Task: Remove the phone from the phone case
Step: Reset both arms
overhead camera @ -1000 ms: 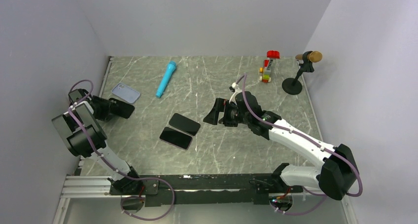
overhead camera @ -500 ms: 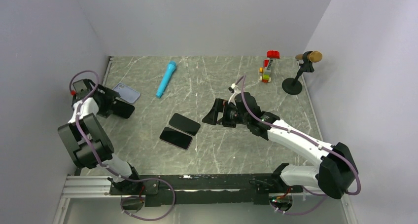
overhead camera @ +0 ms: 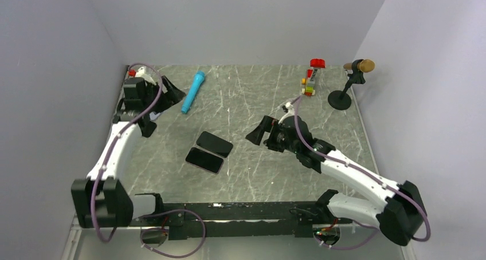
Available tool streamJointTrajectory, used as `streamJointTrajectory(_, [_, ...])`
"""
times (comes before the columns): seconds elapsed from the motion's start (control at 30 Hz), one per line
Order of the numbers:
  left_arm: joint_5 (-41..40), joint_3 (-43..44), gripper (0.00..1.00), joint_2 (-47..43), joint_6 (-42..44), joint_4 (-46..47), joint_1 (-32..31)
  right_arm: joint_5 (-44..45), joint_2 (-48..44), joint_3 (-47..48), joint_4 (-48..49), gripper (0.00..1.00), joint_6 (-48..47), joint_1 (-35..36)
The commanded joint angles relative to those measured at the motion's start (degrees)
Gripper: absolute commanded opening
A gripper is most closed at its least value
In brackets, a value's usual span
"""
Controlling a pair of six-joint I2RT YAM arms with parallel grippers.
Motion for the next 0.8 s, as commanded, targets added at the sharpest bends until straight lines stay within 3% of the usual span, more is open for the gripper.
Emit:
streamJointTrajectory(0.0, [3.4,-2.8,0.88,-11.5,7.7,8.0,-6.0,12.6,-8.7,-1.7,-2.8,1.0,2.6,-0.3])
streamJointTrajectory(0.13, [-1.9,-5.1,0.98,-20.2,11.1,9.7,-11.0,24.9,-17.6,1.6,-13.9,1.0,-0.1,-0.4])
streamJointTrajectory(0.33, [-5.0,-9.4,0.99,-31.5,13.6,14.0,-11.6,36.7,-30.4,6.4,-22.3,1.0,-8.6,-0.4])
streamJointTrajectory(0.57, [0.7,-9.0,0.99,-33.3,15.8,16.7,-11.7,36.3,-44.7,5.7,-17.6,1.0,-20.2,-0.5])
streamJointTrajectory(0.77, [3.0,-9.5,0.99,-32.8,15.7,18.3,-12.0,35.6,-51.5,3.6,-15.8,1.0,-22.5,-0.4])
